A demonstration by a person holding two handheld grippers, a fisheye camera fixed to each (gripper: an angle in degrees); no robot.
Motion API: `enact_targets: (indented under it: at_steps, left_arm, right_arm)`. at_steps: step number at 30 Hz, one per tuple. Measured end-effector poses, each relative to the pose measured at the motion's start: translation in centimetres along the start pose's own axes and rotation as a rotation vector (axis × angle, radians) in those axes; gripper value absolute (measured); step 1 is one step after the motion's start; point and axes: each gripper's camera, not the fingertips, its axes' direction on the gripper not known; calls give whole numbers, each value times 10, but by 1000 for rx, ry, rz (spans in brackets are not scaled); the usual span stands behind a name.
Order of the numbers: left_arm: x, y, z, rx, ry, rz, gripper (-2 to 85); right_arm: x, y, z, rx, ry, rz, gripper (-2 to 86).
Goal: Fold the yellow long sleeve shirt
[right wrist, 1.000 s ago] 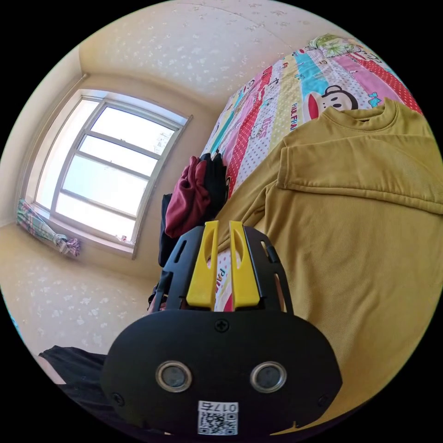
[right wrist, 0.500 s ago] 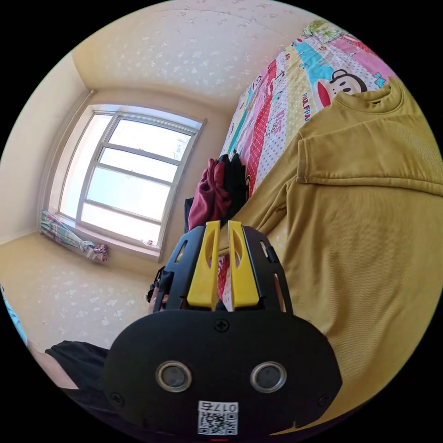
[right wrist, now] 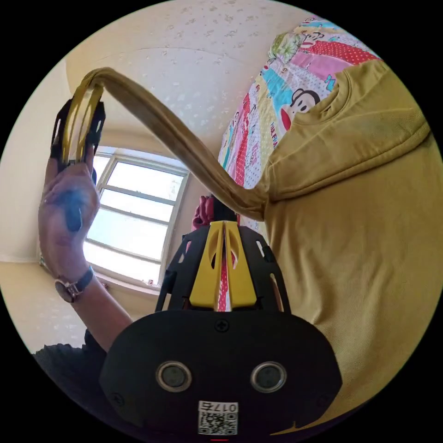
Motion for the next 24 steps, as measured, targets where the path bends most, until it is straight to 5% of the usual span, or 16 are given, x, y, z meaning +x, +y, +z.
enact_targets:
  at_steps: [2, 15, 20, 24]
  left_arm:
    - [-13, -2, 37, -141, -34, -26, 108]
    - [-114, 272, -123, 68, -61, -478, 101]
    - [-139, 396, -109, 76, 175, -711, 103]
    - [-144, 438, -90, 76, 337, -801, 122]
  right_arm:
    - [-1, -3, -14, 66, 27, 8, 5]
    - [-64, -21, 3, 45, 54, -137, 5]
    - [-109, -29, -77, -33, 71, -319, 9]
    - [-72, -10, -171, -196, 375, -187, 29]
